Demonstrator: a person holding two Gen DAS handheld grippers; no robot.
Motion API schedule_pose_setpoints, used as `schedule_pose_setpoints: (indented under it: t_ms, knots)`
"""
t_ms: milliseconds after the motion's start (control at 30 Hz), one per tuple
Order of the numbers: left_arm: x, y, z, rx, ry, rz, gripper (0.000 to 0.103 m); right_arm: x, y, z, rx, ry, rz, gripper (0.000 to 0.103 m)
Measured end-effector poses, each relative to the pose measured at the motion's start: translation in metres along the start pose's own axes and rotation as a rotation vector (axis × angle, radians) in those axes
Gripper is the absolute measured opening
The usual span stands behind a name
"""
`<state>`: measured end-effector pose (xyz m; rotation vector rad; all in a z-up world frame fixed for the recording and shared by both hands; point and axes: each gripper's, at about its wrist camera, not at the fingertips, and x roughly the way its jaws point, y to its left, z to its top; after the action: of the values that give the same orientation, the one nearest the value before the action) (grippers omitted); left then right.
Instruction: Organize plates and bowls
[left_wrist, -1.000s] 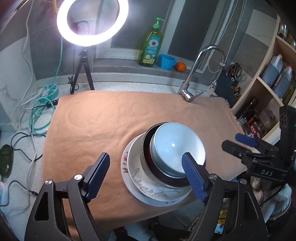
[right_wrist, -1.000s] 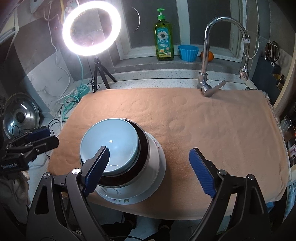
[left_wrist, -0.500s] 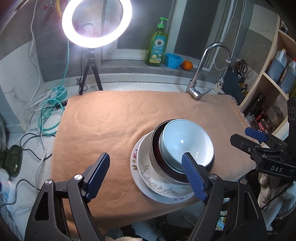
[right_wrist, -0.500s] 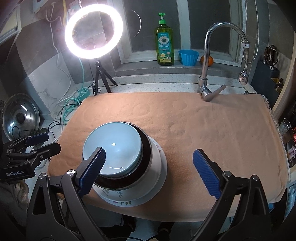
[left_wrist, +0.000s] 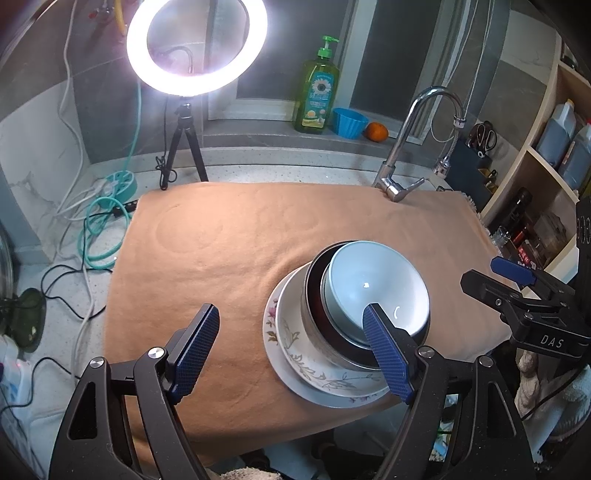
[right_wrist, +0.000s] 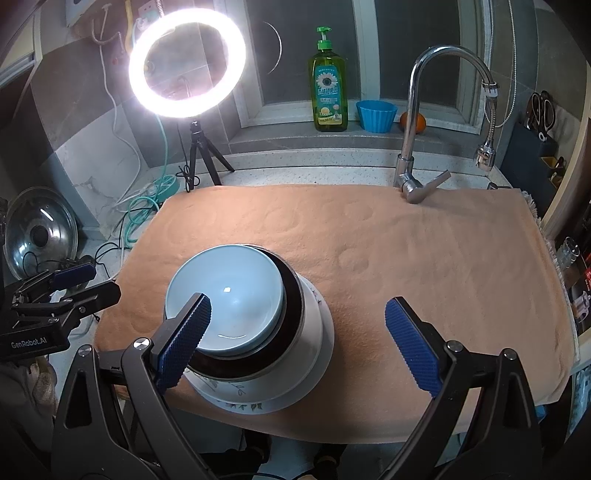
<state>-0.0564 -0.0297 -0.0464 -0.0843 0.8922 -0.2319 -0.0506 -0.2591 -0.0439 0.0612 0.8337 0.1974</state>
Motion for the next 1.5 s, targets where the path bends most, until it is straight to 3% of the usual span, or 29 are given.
schedule_pose_setpoints:
  t_ms: [1500]
  knots:
    - [0.0009,0.001,0.0014,-0.002,-0.003,-0.001,0.08,0.0013,0.0007,-0.0009,0.008,0.001,0.0,0.097]
